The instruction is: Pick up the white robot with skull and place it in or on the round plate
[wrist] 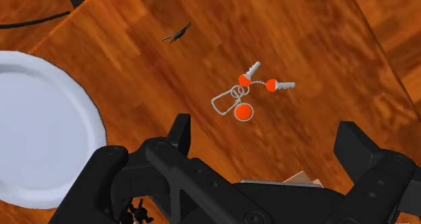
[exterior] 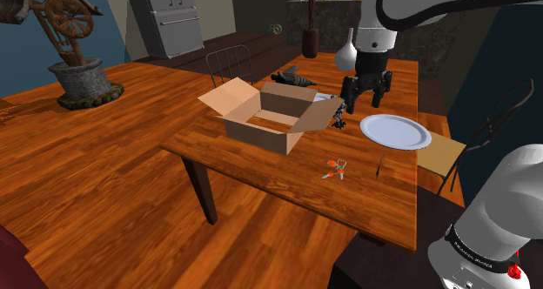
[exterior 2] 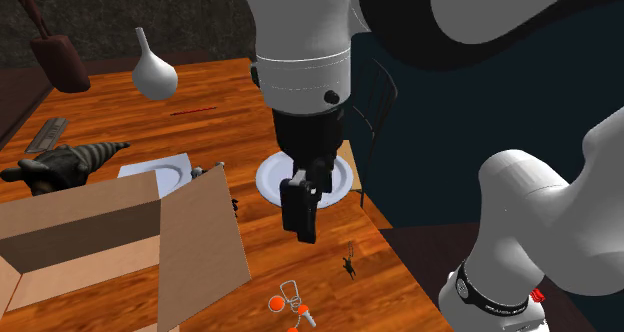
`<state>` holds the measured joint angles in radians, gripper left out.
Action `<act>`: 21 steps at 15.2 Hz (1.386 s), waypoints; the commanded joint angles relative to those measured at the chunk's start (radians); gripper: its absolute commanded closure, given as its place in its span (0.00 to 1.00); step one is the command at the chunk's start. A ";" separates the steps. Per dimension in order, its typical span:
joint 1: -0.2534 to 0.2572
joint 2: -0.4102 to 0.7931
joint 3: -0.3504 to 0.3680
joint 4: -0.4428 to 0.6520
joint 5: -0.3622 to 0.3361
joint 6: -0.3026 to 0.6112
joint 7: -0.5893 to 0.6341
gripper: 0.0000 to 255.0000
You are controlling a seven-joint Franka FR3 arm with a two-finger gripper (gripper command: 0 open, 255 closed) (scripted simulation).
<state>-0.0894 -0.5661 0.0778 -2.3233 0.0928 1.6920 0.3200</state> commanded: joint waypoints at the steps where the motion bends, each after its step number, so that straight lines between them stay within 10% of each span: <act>1: -0.025 0.063 0.002 0.029 0.003 0.043 0.059 0.00; 21: -0.225 0.621 -0.100 0.368 0.006 0.344 0.541 0.00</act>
<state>-0.3076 0.0292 -0.0154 -1.9669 0.0967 2.0171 0.8348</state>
